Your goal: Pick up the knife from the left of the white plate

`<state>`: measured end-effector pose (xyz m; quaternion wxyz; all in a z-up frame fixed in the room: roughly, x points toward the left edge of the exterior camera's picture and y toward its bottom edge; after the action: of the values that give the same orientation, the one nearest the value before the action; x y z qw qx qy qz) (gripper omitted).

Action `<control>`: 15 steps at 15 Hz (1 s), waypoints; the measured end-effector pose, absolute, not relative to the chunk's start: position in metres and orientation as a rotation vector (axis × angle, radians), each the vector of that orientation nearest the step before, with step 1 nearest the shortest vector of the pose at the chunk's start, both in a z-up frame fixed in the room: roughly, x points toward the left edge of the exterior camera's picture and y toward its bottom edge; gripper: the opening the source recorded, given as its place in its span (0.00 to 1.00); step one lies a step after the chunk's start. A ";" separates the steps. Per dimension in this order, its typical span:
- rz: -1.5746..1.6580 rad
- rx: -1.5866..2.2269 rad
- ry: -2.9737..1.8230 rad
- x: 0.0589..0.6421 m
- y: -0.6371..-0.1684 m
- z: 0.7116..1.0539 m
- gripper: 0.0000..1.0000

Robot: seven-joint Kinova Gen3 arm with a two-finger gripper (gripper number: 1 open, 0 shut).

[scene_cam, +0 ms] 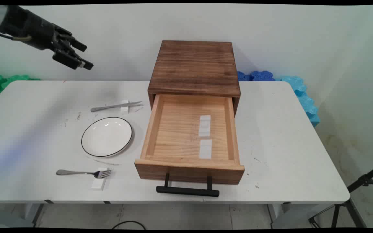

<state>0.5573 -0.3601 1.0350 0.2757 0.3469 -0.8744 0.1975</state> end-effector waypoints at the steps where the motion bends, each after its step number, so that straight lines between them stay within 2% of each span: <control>1: 0.532 0.925 -2.360 0.557 -0.364 1.031 1.00; 9: 0.556 0.820 -2.471 0.553 -0.400 0.993 1.00; 15: 0.562 0.726 -2.578 0.555 -0.427 0.953 1.00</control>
<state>0.5547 -0.4269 0.9525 0.2012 0.2597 -0.9228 0.2011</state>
